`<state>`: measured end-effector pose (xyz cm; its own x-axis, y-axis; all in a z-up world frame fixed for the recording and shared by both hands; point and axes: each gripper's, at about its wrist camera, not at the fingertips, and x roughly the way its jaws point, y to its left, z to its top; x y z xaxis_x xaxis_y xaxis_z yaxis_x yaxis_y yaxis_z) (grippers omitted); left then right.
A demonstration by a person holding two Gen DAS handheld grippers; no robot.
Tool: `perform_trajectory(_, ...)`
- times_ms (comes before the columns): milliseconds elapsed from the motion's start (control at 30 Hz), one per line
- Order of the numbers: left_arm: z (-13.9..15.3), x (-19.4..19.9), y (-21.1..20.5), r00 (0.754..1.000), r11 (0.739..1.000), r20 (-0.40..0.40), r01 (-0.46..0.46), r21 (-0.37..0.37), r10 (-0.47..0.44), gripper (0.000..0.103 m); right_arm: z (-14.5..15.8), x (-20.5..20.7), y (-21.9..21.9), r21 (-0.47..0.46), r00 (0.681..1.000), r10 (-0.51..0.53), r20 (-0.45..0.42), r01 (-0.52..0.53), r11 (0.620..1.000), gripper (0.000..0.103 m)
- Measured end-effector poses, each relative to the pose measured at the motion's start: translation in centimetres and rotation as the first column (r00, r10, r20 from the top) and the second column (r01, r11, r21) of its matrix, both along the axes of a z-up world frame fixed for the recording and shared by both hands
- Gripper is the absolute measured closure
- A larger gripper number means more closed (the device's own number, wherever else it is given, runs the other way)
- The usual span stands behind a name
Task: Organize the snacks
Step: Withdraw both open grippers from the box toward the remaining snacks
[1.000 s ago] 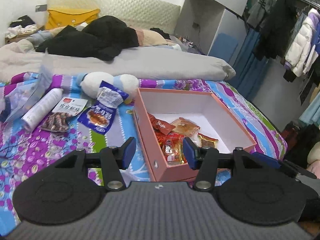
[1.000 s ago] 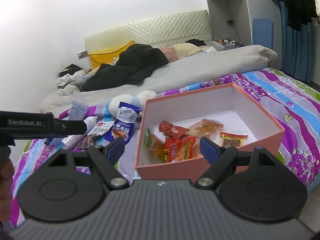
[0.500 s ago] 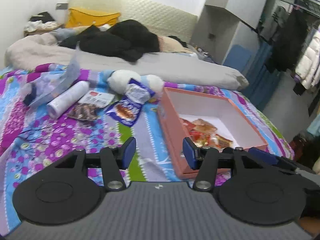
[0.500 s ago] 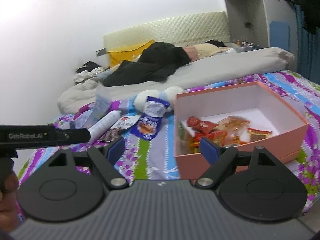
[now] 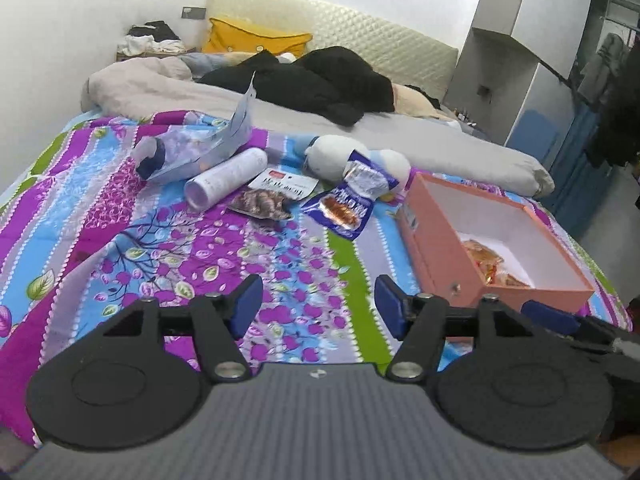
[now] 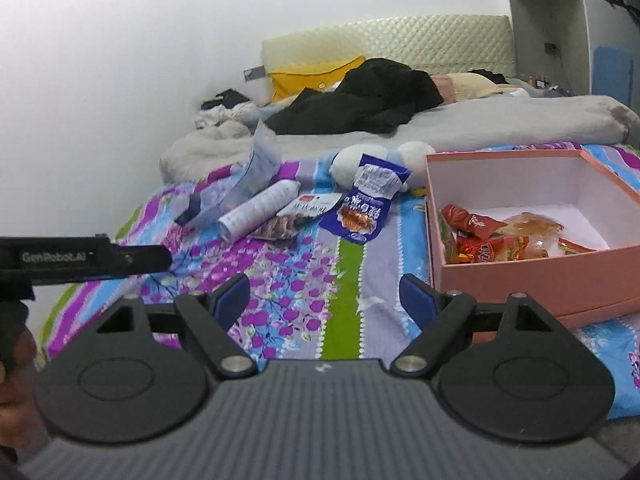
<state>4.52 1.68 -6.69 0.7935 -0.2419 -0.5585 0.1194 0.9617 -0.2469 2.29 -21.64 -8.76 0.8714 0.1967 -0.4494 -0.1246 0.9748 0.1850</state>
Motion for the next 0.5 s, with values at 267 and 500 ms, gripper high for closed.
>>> perform_trajectory(267,-2.8,1.9,1.6,0.999,0.999,-0.044,-0.022,-0.03,0.021,0.024,-1.0,2.0,1.0,-0.016,0.999,-0.002,-0.032,0.002,1.0,0.02)
perform_trajectory(500,-5.4,5.3,2.2,0.996,0.999,-0.075,-0.037,0.013,0.038,0.014,-1.8,4.2,2.2,-0.048,1.0,-0.003,-0.025,0.002,0.999,0.02)
